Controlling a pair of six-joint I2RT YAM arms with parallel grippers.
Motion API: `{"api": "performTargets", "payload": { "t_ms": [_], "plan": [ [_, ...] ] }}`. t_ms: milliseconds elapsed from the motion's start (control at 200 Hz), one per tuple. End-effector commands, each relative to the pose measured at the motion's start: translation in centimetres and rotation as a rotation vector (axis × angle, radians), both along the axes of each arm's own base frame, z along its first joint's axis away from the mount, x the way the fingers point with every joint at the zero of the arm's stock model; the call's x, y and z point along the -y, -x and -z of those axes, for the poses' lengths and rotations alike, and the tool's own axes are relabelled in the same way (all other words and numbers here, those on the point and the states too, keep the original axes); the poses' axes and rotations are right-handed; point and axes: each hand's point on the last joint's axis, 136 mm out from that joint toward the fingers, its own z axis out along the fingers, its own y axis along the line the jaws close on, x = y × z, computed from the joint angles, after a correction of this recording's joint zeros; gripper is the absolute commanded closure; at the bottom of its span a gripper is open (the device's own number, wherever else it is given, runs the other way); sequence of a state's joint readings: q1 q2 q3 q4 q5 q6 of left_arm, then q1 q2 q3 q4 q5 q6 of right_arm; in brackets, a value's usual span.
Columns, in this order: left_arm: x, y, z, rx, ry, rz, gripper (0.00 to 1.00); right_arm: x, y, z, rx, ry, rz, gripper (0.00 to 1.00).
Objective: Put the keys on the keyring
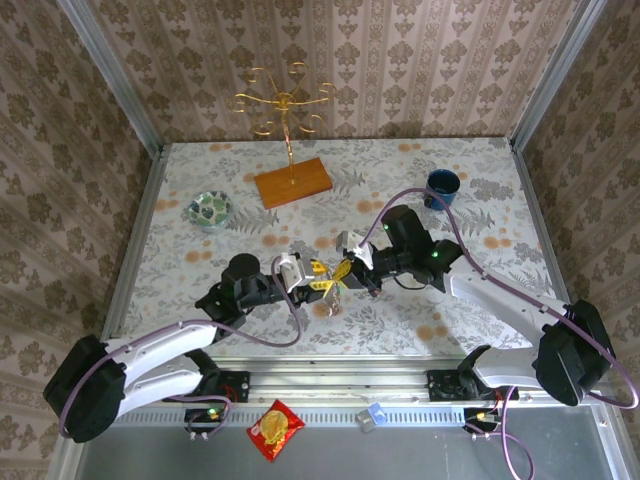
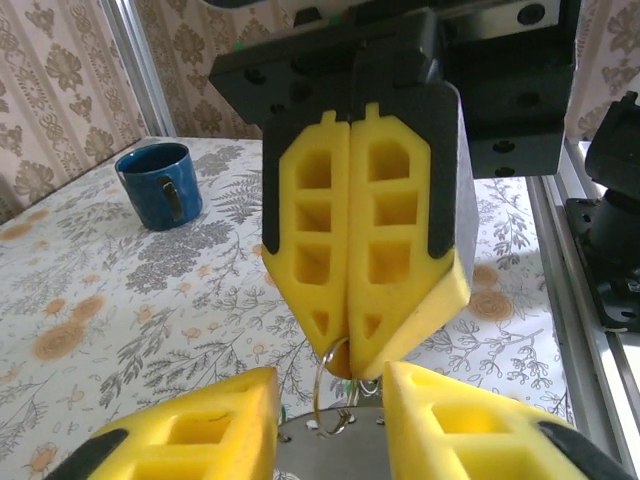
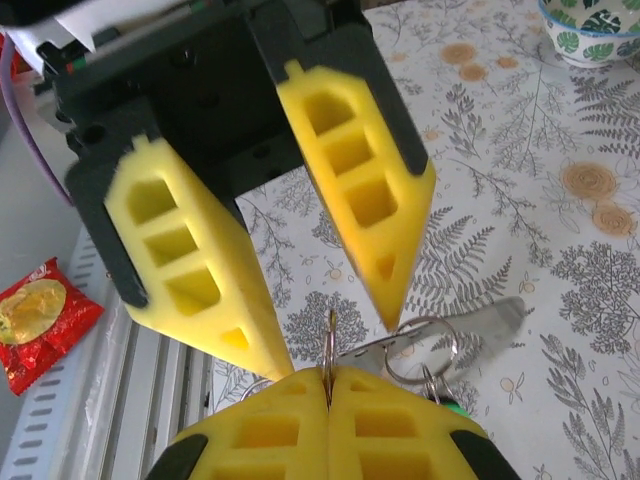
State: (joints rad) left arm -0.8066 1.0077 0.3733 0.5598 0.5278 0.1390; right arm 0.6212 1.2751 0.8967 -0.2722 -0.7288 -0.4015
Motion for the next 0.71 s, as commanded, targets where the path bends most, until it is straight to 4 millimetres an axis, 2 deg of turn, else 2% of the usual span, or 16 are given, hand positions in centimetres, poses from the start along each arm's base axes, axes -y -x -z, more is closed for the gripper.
{"api": "performTargets", "payload": {
  "t_ms": [0, 110, 395, 525, 700],
  "plan": [
    [-0.2, 0.0, -1.1, 0.044, -0.010, -0.012, 0.68, 0.2, -0.1, -0.6, 0.066, 0.063, -0.026, 1.00],
    [-0.2, 0.4, -0.8, 0.037, -0.060, 0.008, 0.71, 0.5, 0.1, -0.2, 0.088, 0.138, -0.049, 1.00],
    [0.2, 0.5, -0.4, 0.030, -0.100, 0.036, 0.72, -0.1, 0.7, -0.4, 0.143, 0.223, -0.115, 1.00],
    [0.5, 0.6, -0.2, 0.027, -0.119, 0.059, 0.77, -0.6, 0.9, -0.7, 0.159, 0.235, -0.141, 1.00],
    [0.7, 0.8, 0.1, 0.015, -0.135, 0.081, 0.91, -1.4, 1.1, -1.5, 0.168, 0.207, -0.155, 1.00]
  ]
}}
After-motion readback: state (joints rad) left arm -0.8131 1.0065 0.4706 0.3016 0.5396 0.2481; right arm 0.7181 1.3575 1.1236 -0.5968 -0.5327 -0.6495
